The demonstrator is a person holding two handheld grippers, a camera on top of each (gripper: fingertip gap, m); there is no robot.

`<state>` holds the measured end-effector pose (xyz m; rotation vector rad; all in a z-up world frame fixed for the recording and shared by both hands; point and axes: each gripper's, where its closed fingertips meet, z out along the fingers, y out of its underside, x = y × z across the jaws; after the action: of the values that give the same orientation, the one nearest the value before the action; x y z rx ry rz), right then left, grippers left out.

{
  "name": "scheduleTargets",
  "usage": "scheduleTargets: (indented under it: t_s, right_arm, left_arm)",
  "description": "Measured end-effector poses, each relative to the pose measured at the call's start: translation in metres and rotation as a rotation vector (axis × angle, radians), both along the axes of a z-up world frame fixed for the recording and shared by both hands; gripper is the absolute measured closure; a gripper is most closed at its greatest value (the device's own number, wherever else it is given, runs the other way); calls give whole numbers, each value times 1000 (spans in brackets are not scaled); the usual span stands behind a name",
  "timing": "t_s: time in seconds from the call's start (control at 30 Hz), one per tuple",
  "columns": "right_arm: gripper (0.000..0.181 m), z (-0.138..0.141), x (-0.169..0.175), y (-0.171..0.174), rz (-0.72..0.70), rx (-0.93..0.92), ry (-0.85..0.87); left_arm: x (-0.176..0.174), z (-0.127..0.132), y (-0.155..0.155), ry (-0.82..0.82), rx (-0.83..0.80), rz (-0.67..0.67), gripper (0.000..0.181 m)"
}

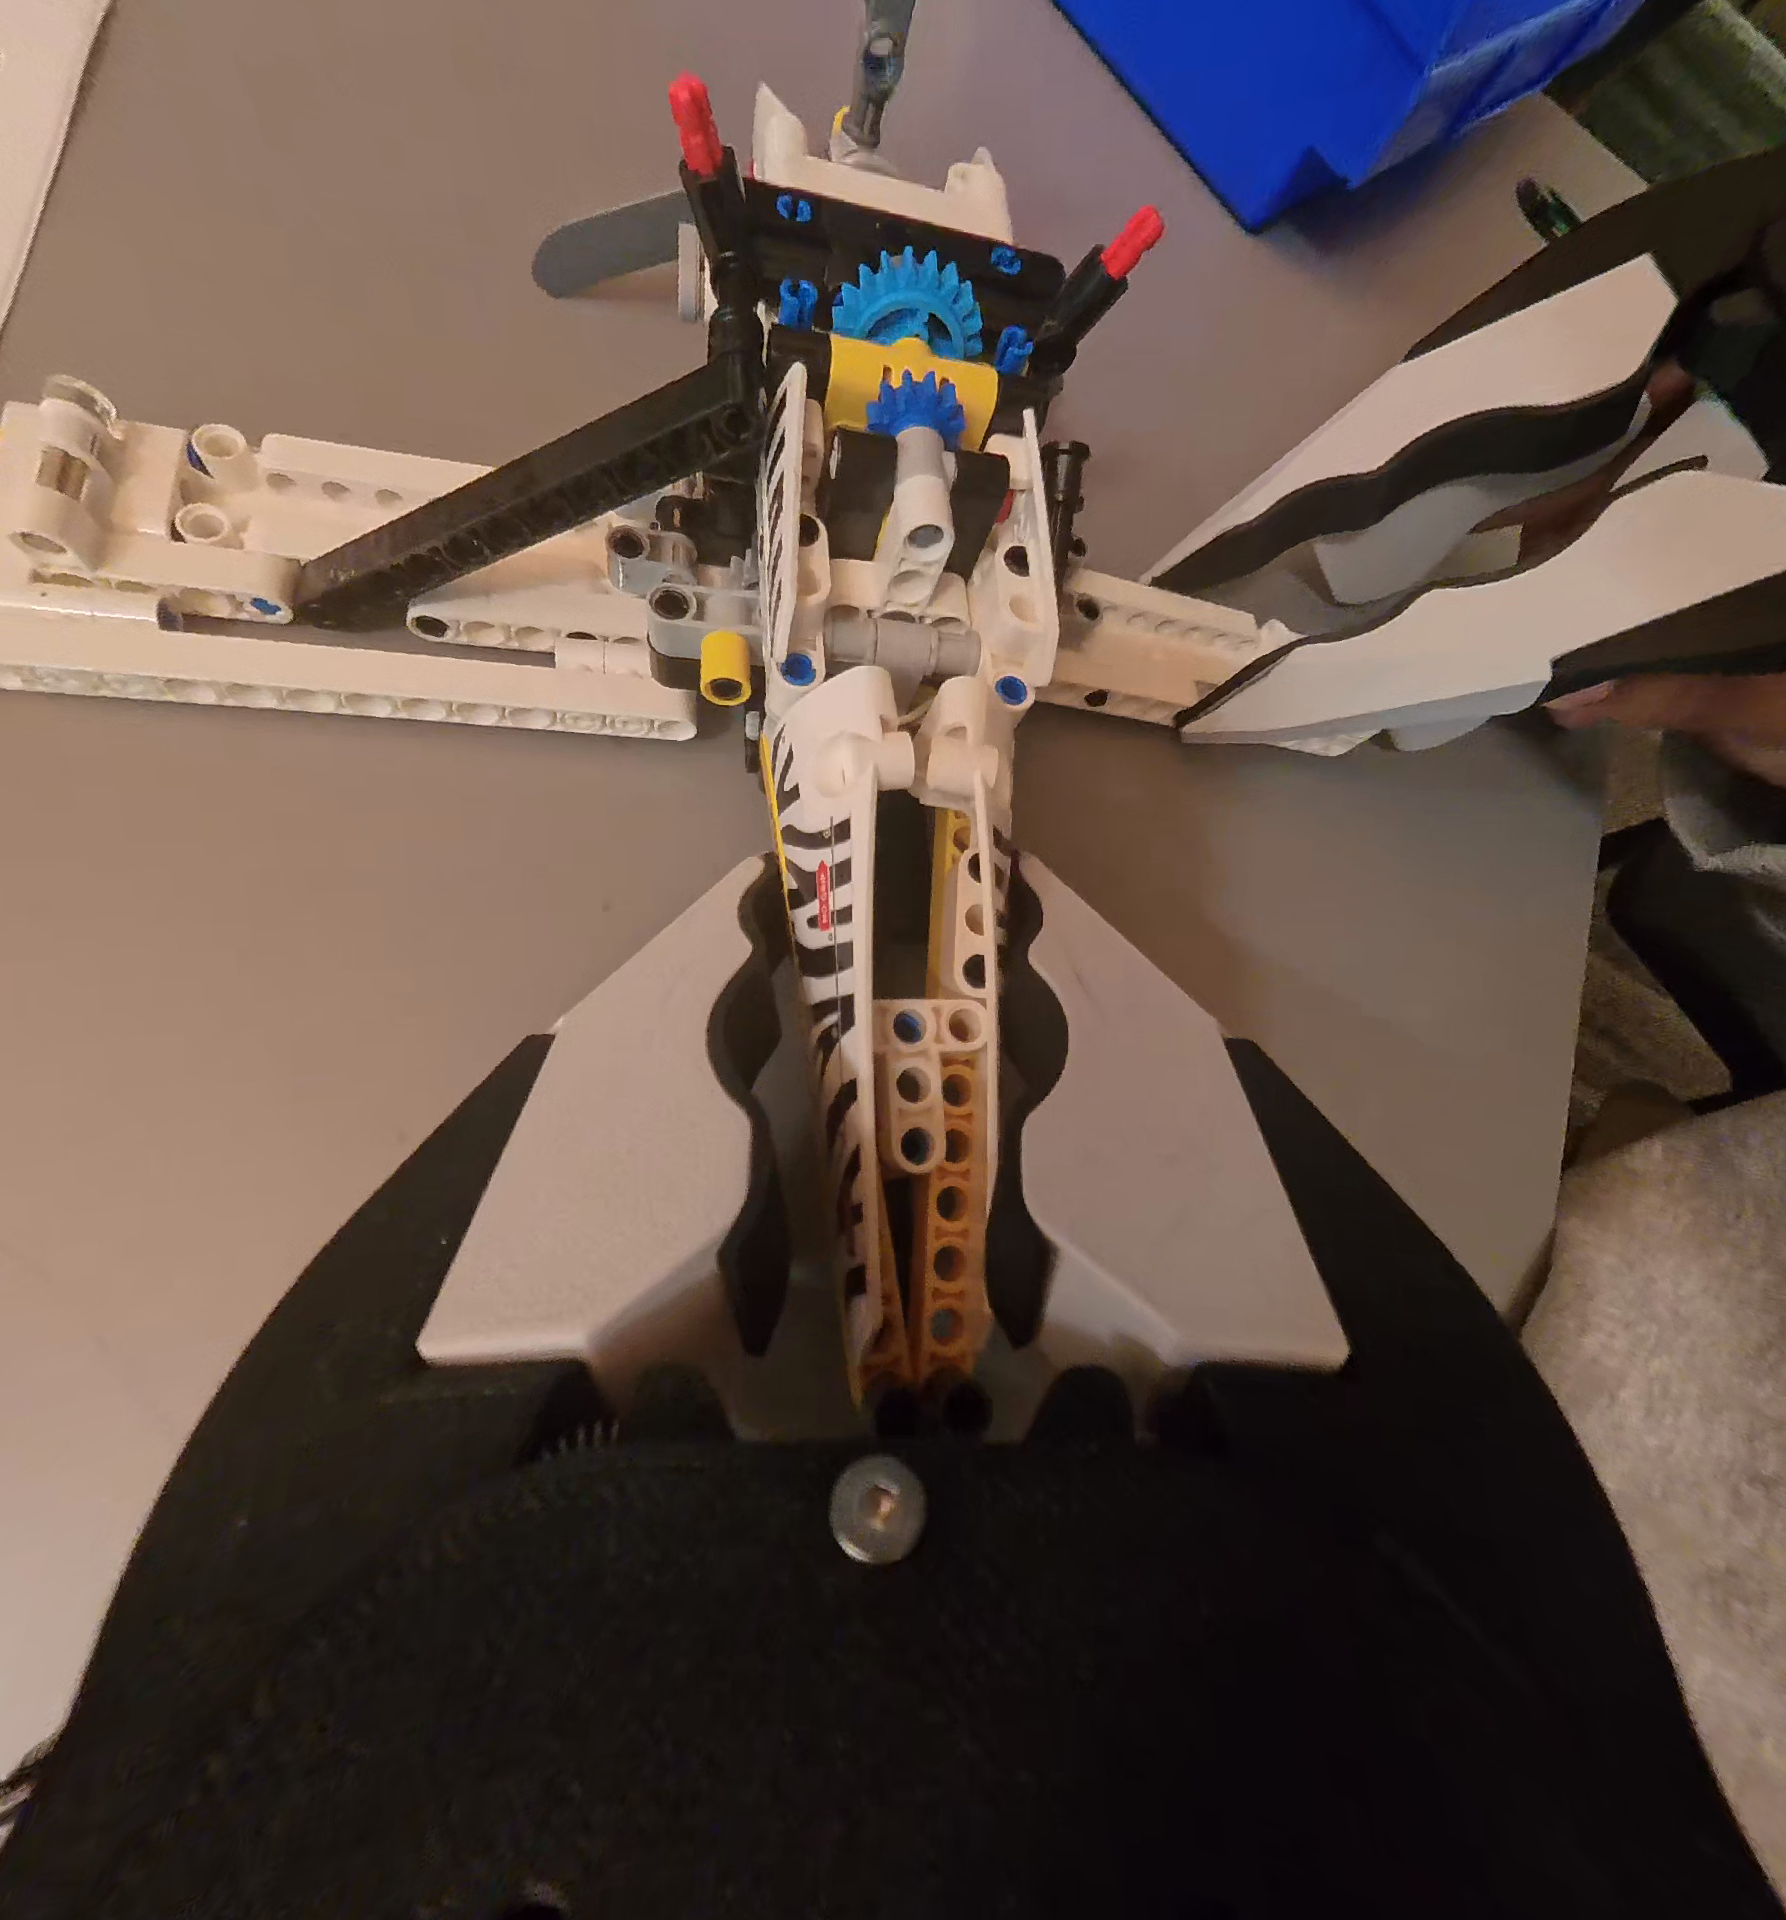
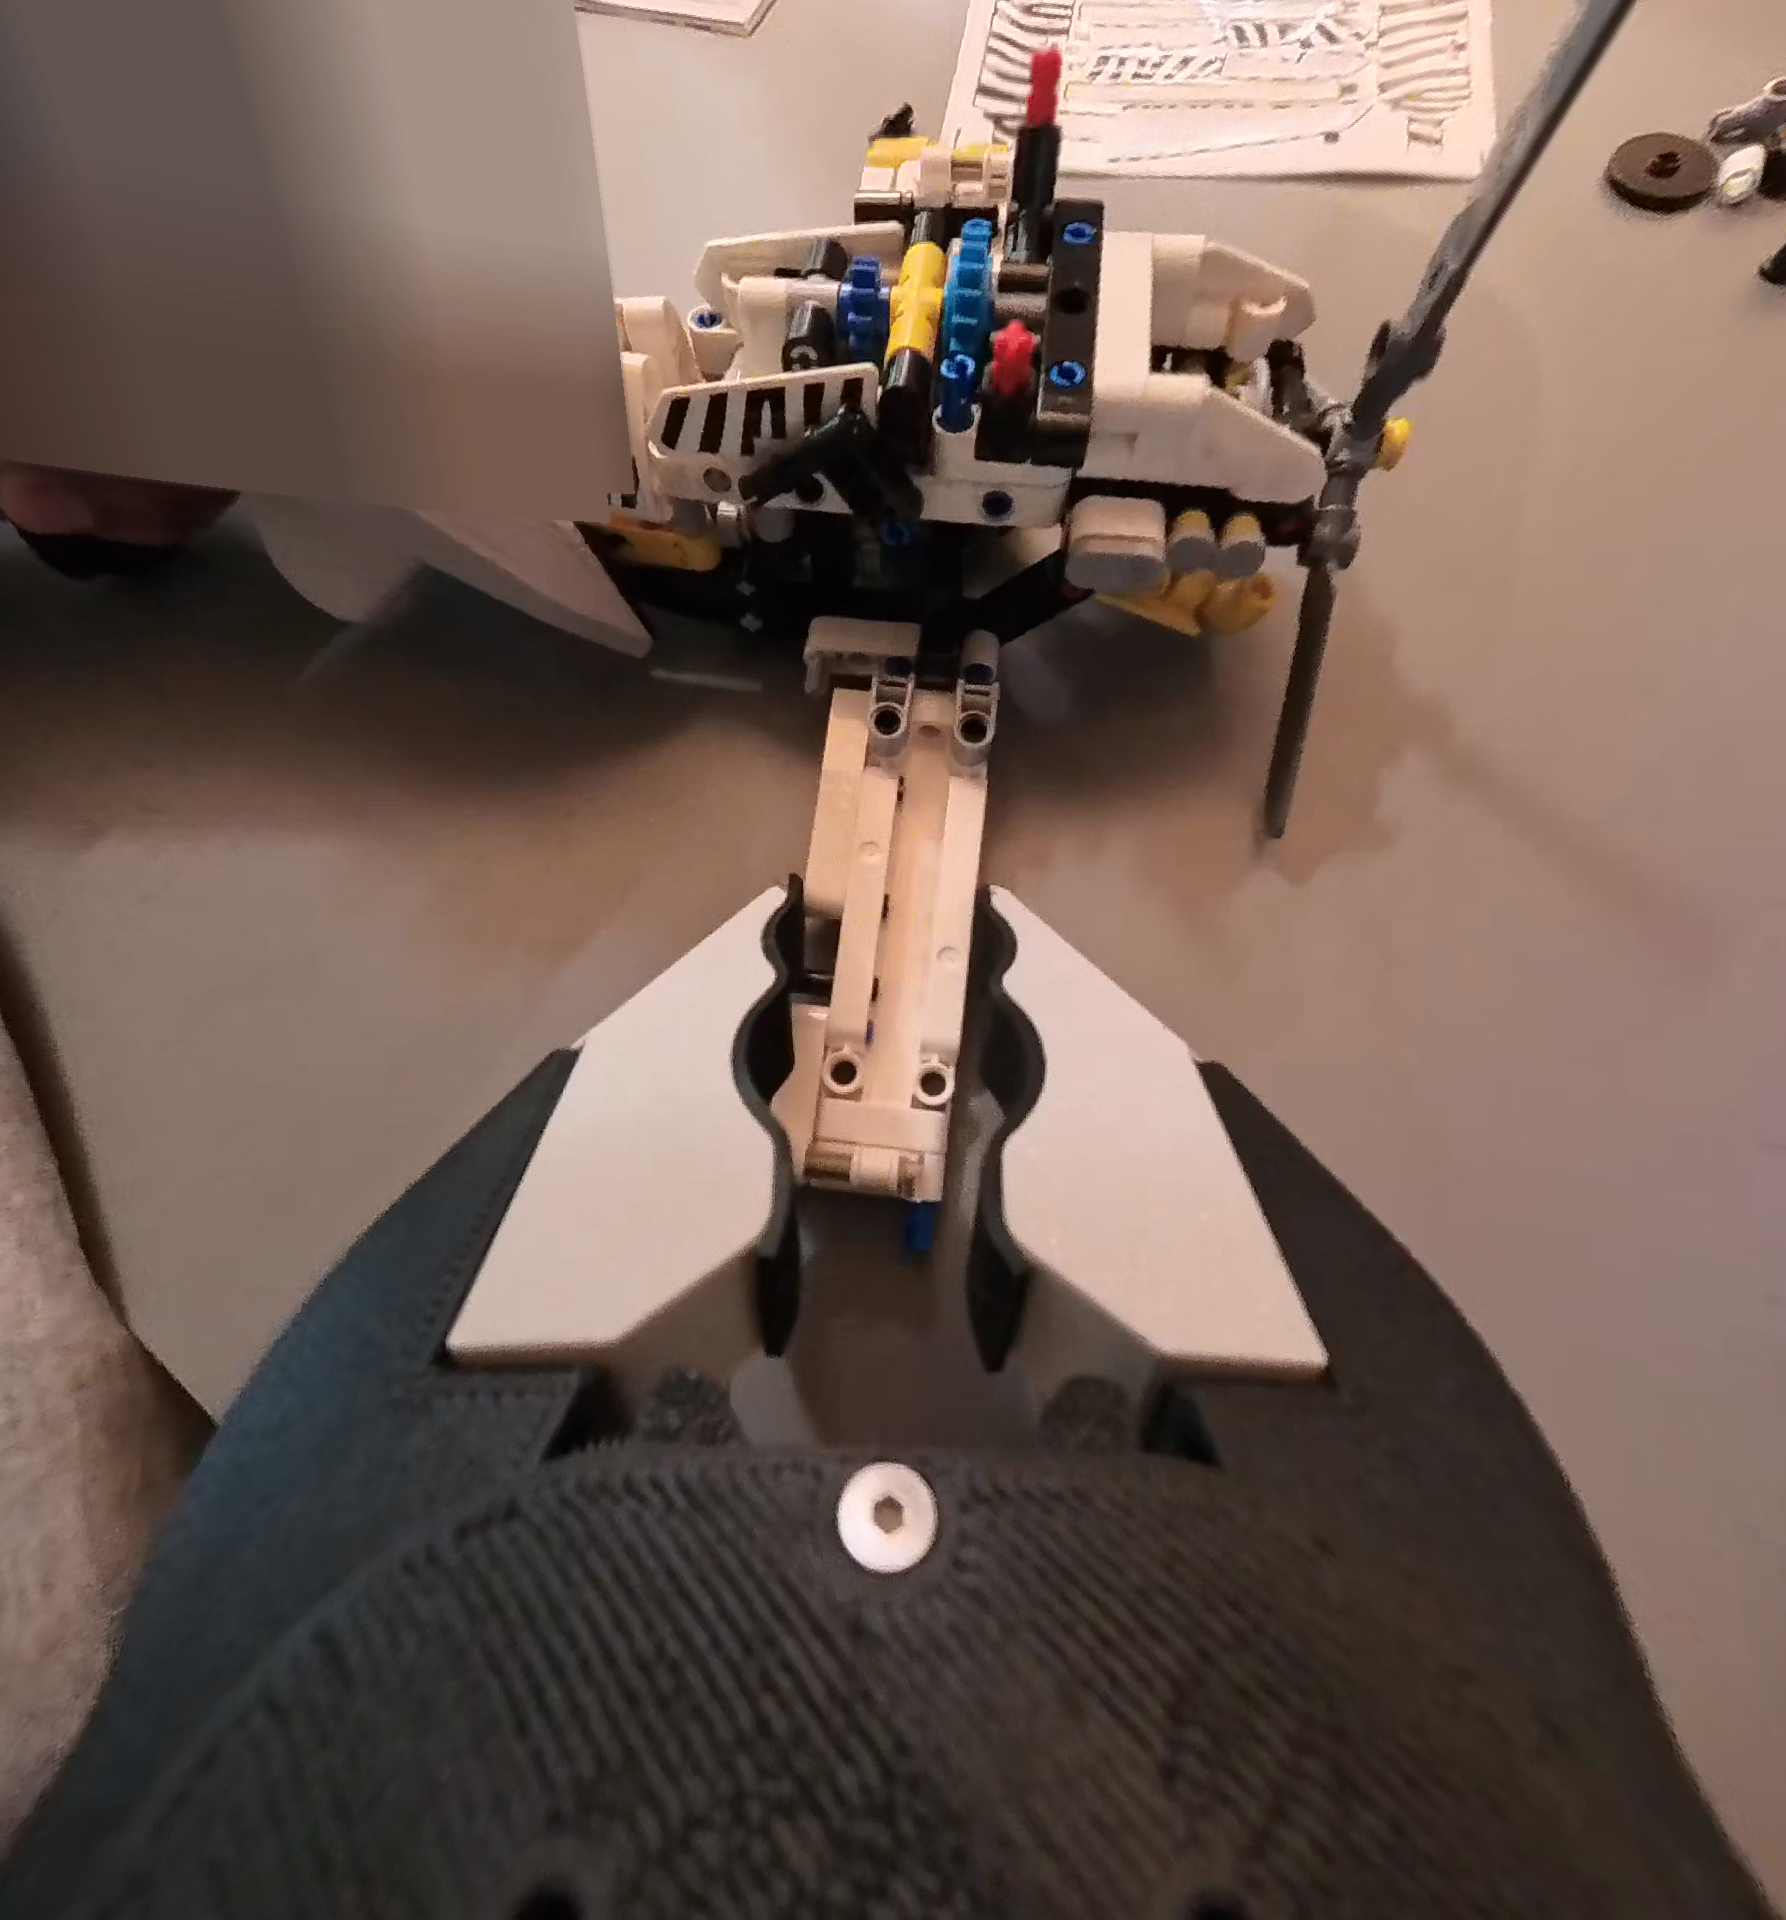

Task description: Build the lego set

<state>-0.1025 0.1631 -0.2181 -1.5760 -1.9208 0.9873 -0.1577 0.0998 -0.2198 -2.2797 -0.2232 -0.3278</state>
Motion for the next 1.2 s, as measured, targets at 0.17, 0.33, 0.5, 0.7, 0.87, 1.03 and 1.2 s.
scheduleTargets:
  t_s: [0.17,0.33,0.5,0.7,0.87,1.03,1.2]
  right_arm:
    - [151,1,1,0,16,-39,-5]
    - [151,-1,1,1,34,-19,-13]
    - [151,1,-2,2,47,44,14]
    - [151,0,-1,4,69,144,22]
    - [151,-2,-4,3,56,85,7]
    - [151,-4,-7,4,39,68,-12]
    - [151,-1,-7,1,49,85,13]
  left_arm:
    - [-1,-1,-1,52,-12,-15,140]
    - [-2,-2,-1,85,-24,-20,140]
    - [-4,-3,-2,126,-50,-34,140]
    - [-5,-4,-1,154,-54,-39,140]
    - [-6,-3,-1,116,-54,-44,137]
    - [-16,6,-4,139,-63,-2,130]
    - [-36,38,10,254,23,116,113]
